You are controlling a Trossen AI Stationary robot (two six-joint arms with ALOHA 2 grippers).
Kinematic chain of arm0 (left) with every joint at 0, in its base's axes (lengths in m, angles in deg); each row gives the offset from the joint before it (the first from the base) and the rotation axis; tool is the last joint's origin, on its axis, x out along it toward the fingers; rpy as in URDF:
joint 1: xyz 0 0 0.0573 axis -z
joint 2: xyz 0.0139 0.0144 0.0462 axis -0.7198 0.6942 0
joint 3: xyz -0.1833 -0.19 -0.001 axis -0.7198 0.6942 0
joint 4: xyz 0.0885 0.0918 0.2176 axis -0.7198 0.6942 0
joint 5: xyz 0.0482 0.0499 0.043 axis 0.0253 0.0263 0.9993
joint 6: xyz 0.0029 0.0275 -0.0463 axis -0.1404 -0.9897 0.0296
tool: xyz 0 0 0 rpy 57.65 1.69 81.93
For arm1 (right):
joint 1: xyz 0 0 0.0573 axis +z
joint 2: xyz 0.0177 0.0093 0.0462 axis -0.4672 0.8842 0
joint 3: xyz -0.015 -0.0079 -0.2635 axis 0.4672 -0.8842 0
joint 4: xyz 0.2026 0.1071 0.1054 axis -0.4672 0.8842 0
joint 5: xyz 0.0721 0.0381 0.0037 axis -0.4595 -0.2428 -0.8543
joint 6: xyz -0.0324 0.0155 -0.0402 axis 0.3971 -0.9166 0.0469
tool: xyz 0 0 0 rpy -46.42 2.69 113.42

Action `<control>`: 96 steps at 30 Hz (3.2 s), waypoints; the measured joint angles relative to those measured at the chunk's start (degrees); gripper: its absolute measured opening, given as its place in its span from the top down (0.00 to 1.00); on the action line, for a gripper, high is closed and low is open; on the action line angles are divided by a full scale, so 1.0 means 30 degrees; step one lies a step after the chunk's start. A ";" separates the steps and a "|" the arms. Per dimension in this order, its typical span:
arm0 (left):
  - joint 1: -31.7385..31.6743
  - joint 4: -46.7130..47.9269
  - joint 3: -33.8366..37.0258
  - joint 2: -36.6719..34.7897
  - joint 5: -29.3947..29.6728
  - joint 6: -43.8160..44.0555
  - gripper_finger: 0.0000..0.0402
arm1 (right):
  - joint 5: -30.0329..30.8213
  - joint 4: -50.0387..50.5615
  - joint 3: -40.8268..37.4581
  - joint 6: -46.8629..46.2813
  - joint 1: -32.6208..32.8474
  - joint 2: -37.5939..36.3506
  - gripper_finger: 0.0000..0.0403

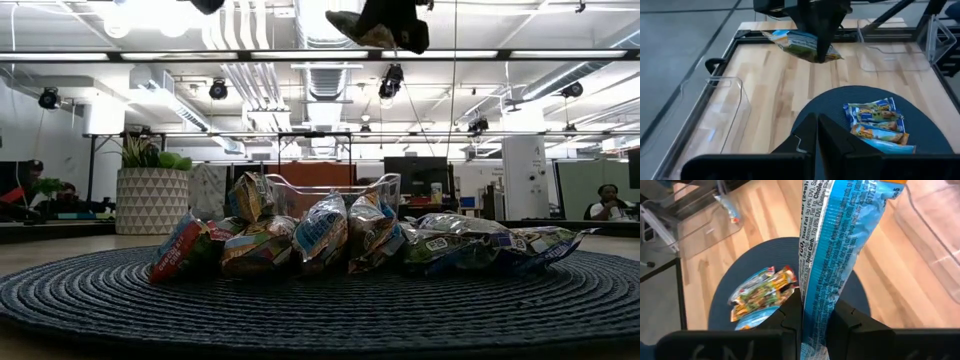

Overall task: Pick and place Granola Bars by type
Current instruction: Put the yellow granola bar into the bottom right transparent bin

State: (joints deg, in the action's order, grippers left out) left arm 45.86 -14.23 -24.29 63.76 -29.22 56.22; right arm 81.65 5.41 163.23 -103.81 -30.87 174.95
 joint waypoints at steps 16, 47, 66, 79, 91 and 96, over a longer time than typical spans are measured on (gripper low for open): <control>-0.5247 -0.0246 0.0000 0.0015 -0.2950 -0.0898 1.00 | -0.2023 0.0051 0.0000 0.1304 -0.5005 0.0000 0.88; -0.5286 -0.0246 0.0000 0.0022 -0.2909 0.0086 1.00 | -0.5119 -0.4187 0.0007 -0.2700 -1.1130 0.3419 0.88; -0.5279 -0.0240 0.0000 0.0029 -0.2914 0.0224 1.00 | -0.5584 -0.4118 0.0007 -0.2898 -1.1171 0.4430 0.88; -0.5264 -0.0239 0.0000 0.0029 -0.2914 0.0217 1.00 | -0.7458 -0.1515 0.0007 0.2329 -0.8029 -0.0702 0.90; -0.5264 -0.0239 0.0000 0.0029 -0.2914 -0.0146 1.00 | -0.7472 0.3044 0.0007 0.7204 -0.4412 -0.6026 0.91; -0.5271 -0.0232 0.0000 0.0029 -0.2914 -0.0286 1.00 | -0.7457 0.5305 0.0007 0.8445 -0.2517 -0.7541 0.91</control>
State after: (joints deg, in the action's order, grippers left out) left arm 30.05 -14.93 -24.29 63.85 -37.96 55.37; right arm 59.28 21.32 163.25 -78.47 -38.43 152.32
